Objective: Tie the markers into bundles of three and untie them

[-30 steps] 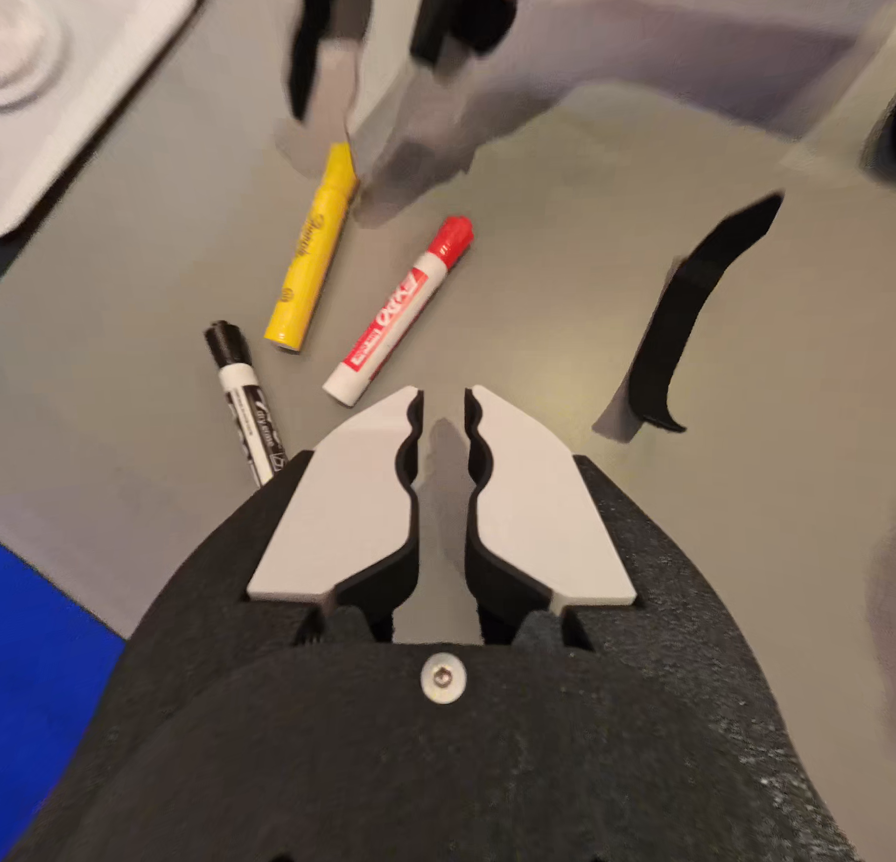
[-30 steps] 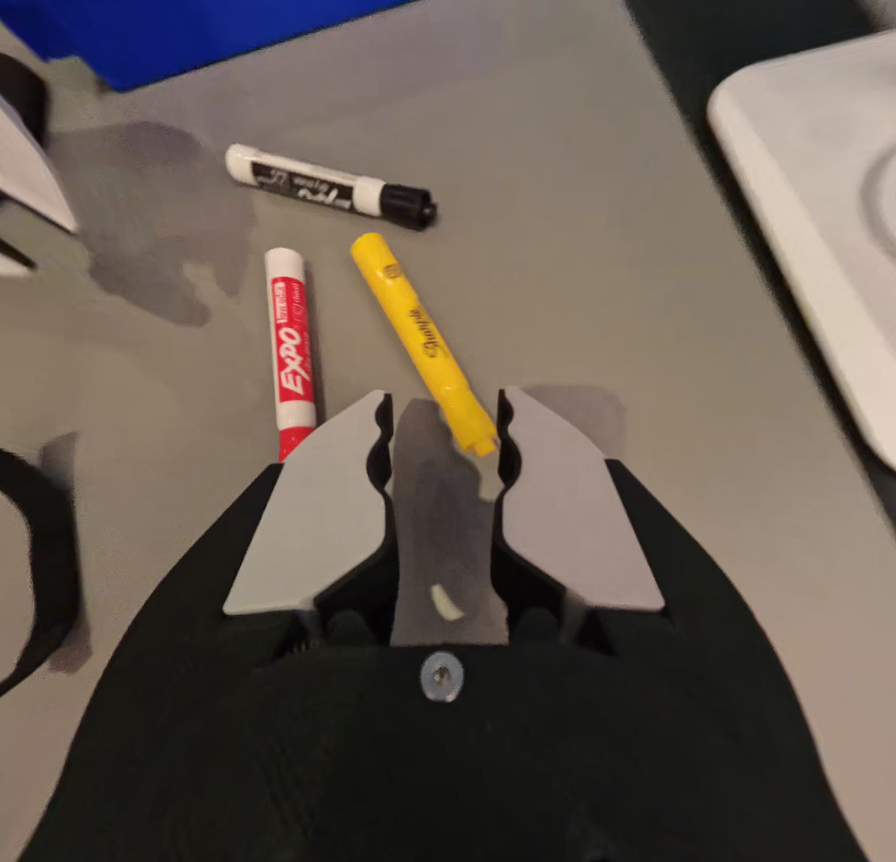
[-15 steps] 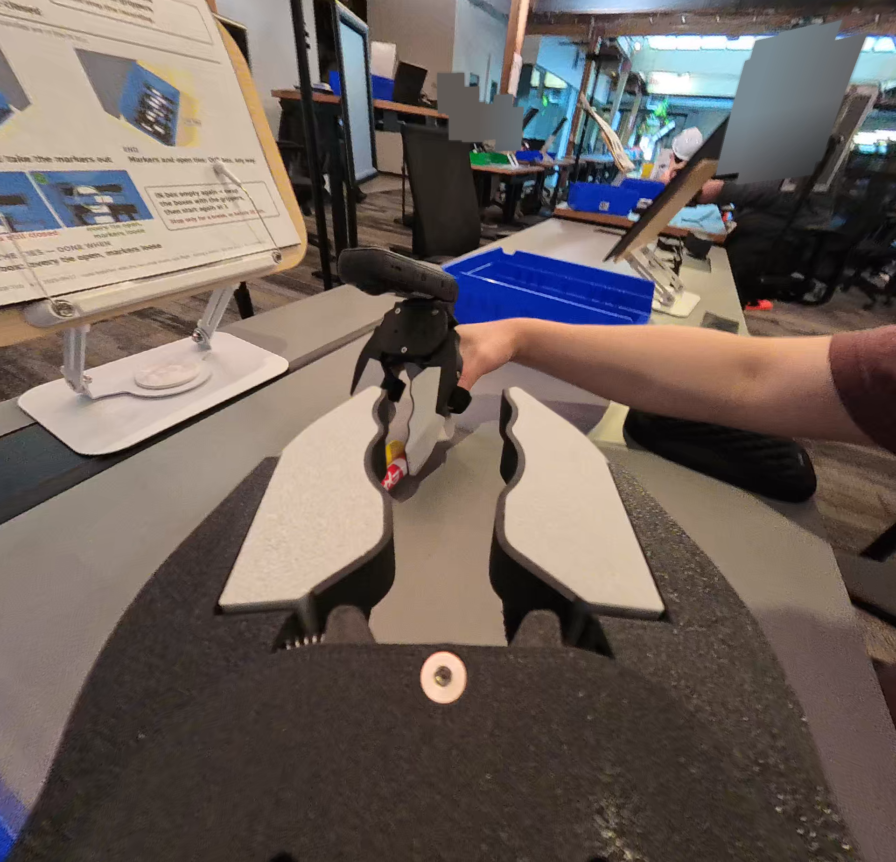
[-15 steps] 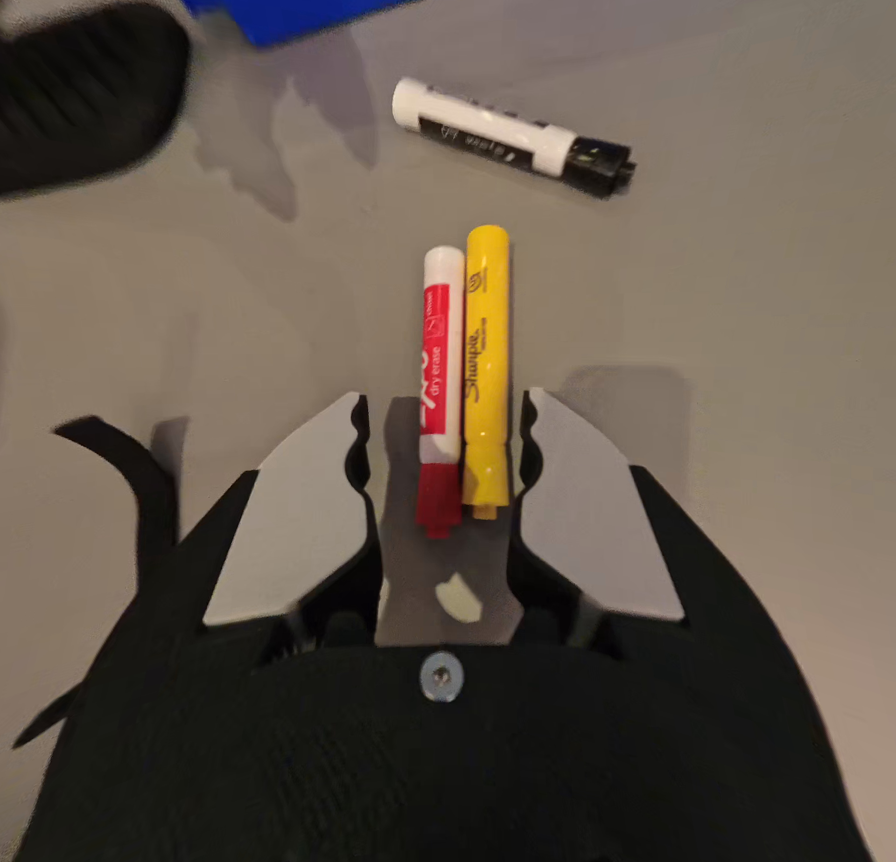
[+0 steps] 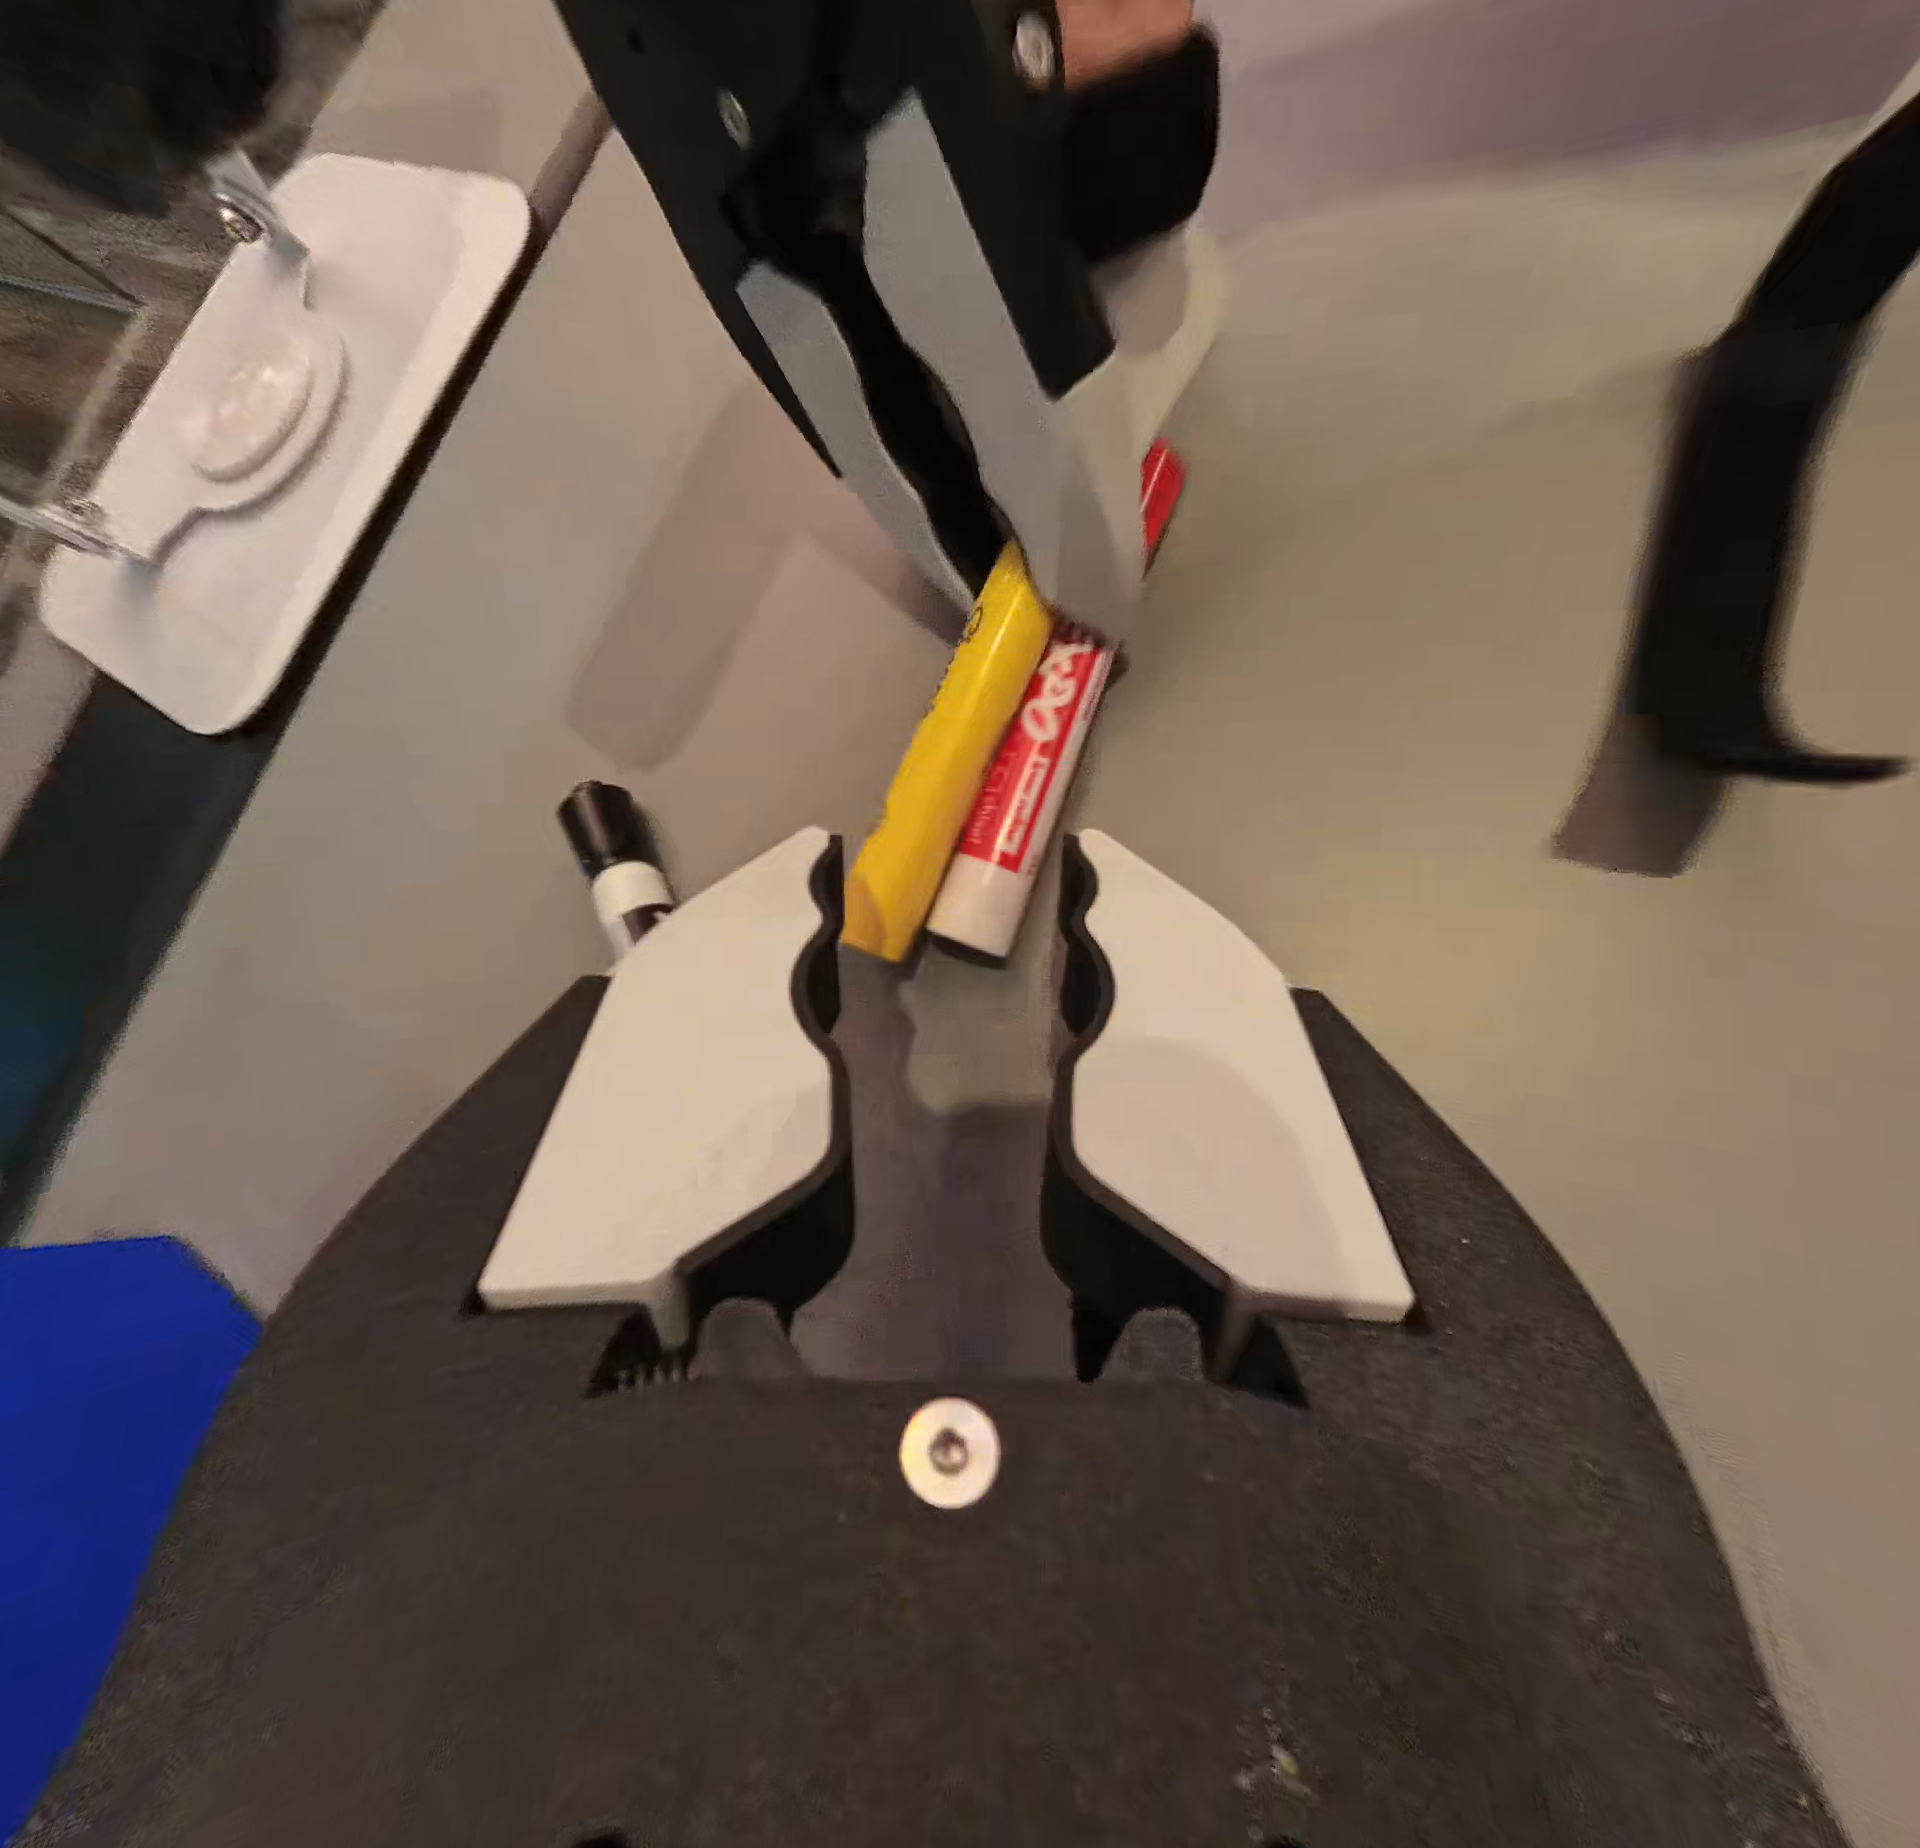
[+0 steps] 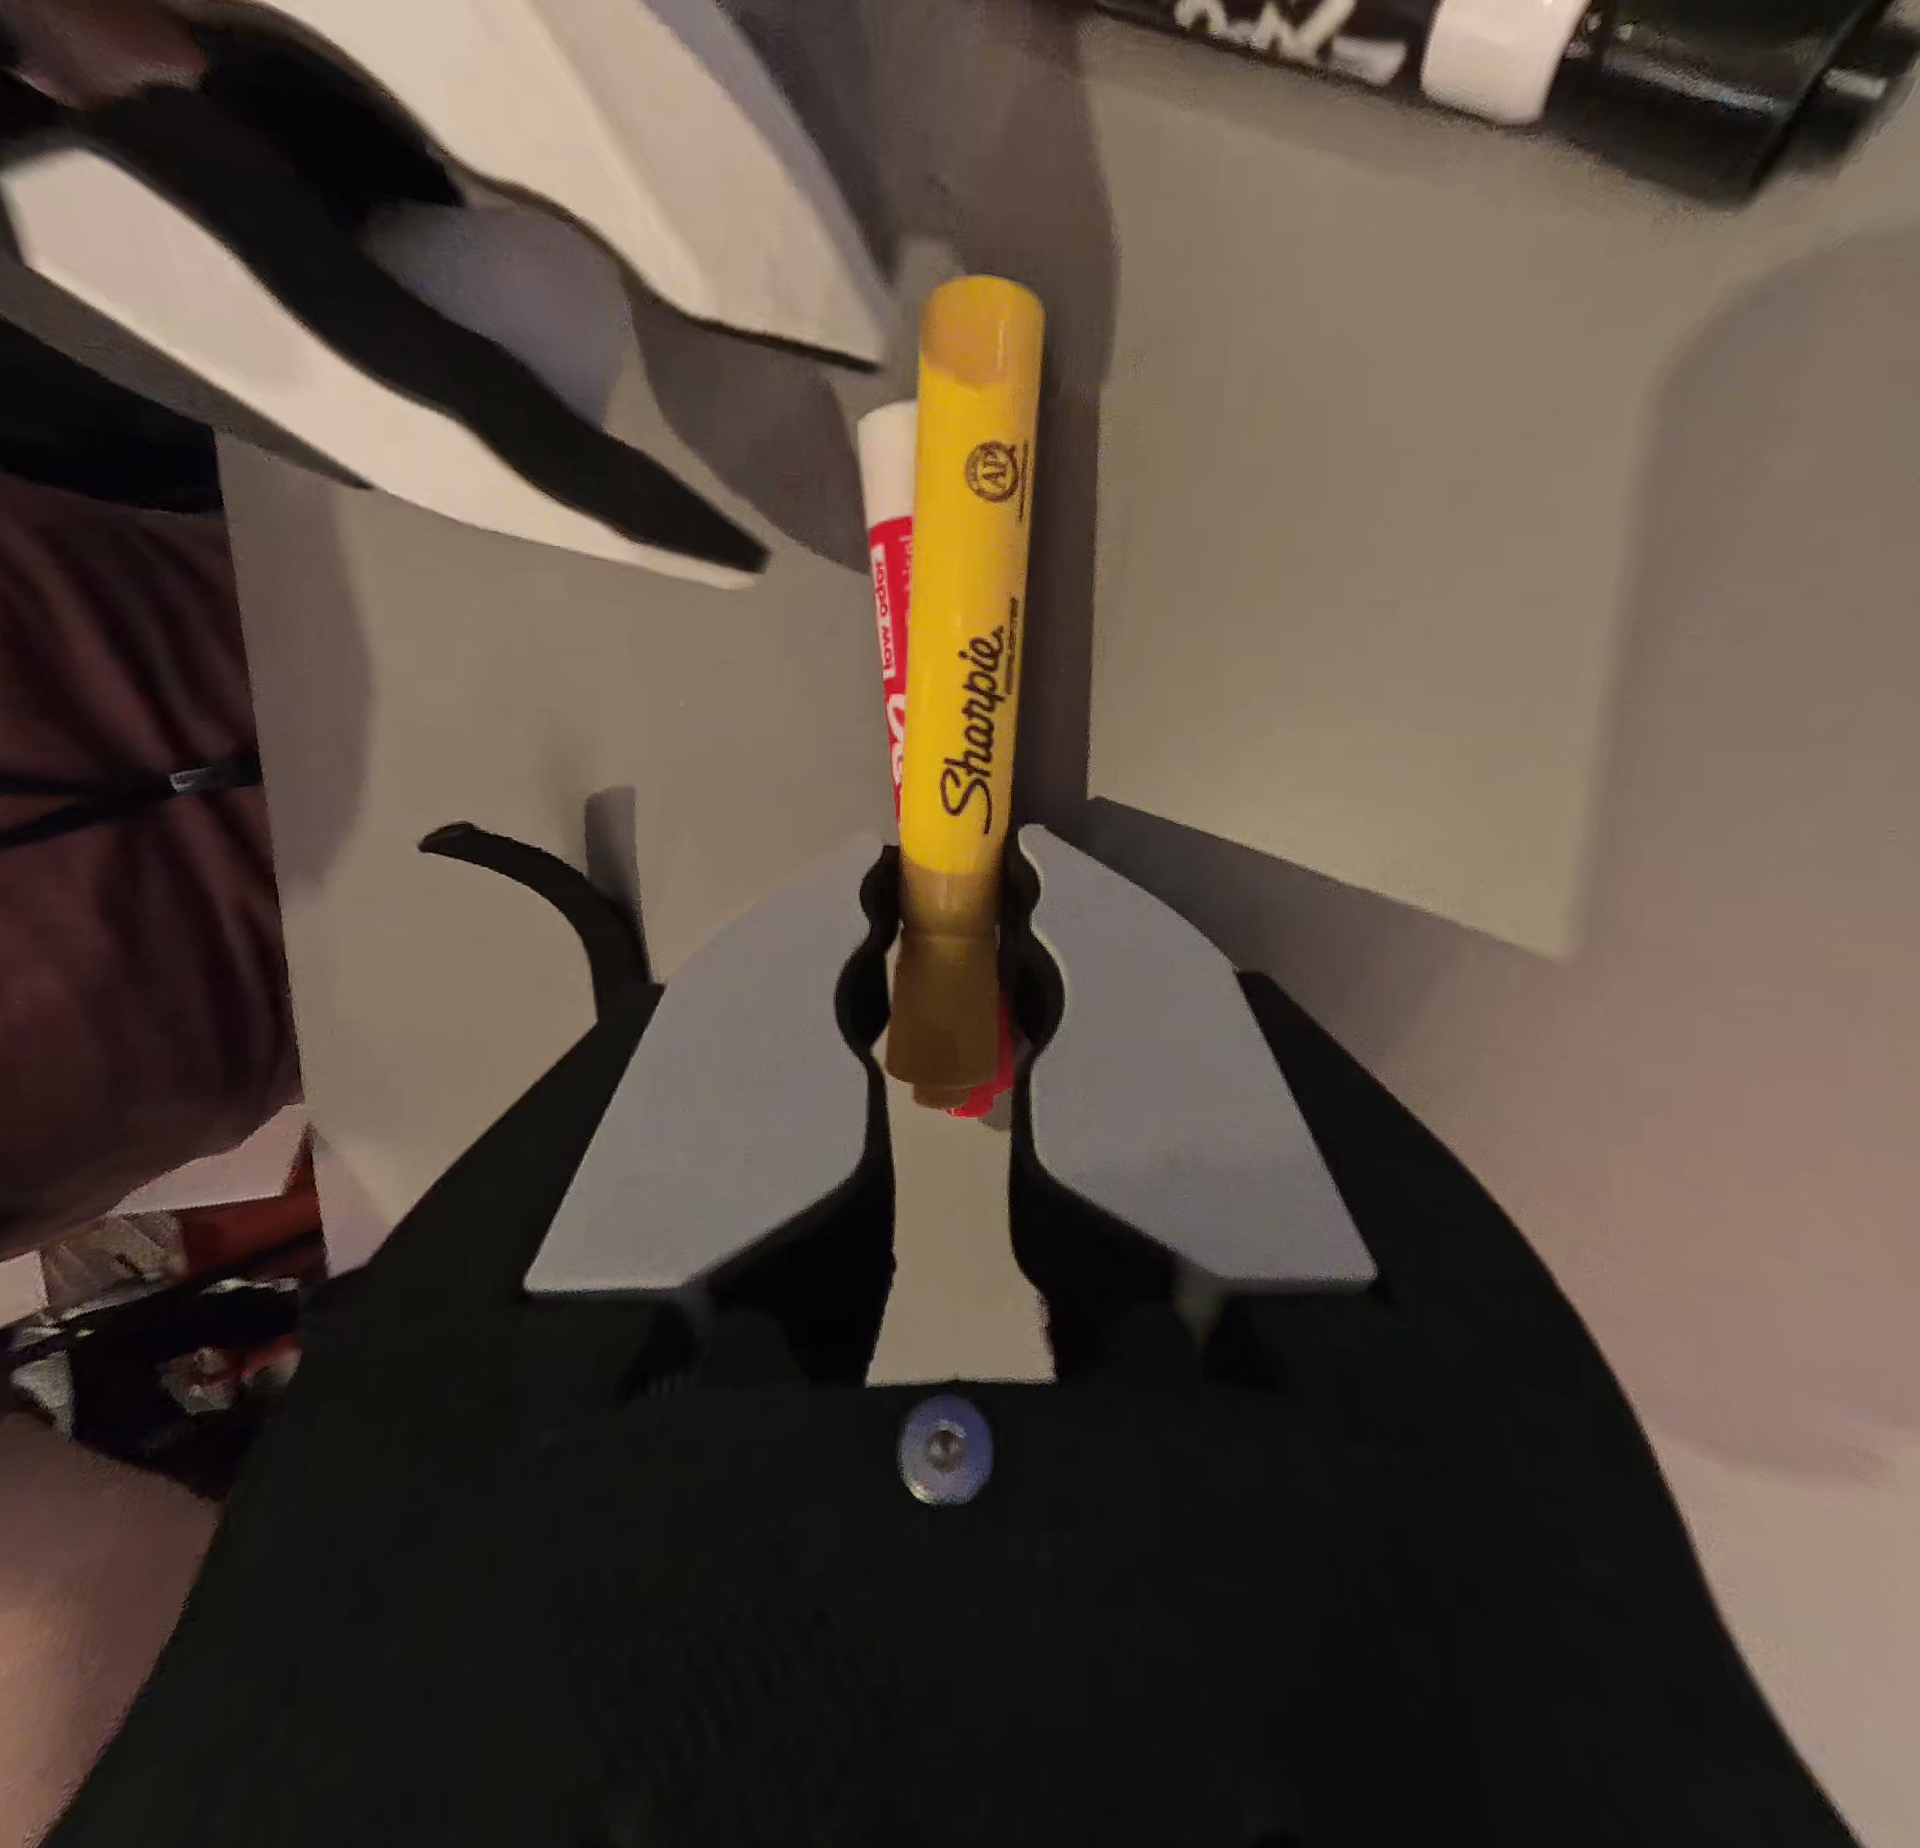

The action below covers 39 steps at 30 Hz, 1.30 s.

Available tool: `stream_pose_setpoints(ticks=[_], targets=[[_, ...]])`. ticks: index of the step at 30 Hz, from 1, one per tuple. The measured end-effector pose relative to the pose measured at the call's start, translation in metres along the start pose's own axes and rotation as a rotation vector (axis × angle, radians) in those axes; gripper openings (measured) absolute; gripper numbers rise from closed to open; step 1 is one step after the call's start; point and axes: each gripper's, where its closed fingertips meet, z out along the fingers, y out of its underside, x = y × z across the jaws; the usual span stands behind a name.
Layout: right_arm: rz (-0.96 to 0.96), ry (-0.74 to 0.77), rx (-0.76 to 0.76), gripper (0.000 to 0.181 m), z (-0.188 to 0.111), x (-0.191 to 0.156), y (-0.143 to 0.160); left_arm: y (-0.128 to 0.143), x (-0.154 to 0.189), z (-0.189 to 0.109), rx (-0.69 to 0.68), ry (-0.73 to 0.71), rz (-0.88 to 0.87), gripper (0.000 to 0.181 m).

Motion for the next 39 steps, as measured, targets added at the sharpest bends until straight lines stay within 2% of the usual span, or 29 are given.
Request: stream_pose_setpoints(ticks=[3,8,15,22,25,28,35,39], targets=[[-0.053,0.024,0.014,0.021,0.001,-0.002,0.001,0.003,-0.004,0.017,-0.077,-0.058,0.083,0.040],[-0.100,0.039,0.009,0.022,0.003,-0.006,0.003,-0.001,0.007,0.024,-0.052,0.032,0.016,0.041],[-0.257,0.253,-0.038,0.021,0.010,-0.011,0.004,0.008,0.021,0.029,-0.047,0.069,0.001,0.038],[-0.318,0.397,0.053,0.019,0.011,-0.010,0.002,0.005,0.025,0.029,-0.018,0.091,-0.051,0.035],[-0.296,0.396,0.137,0.019,0.010,-0.009,0.001,0.001,0.025,0.021,0.031,0.099,-0.080,0.038],[-0.254,0.384,0.150,0.019,0.006,-0.008,0.006,-0.002,0.022,0.008,0.059,0.071,-0.060,0.044],[-0.212,0.316,0.195,0.019,-0.003,-0.022,0.005,0.006,0.013,-0.008,0.017,-0.069,0.040,0.059],[-0.156,0.244,0.197,0.019,-0.008,-0.038,0.006,0.004,0.012,-0.009,0.032,-0.068,0.034,0.070]])
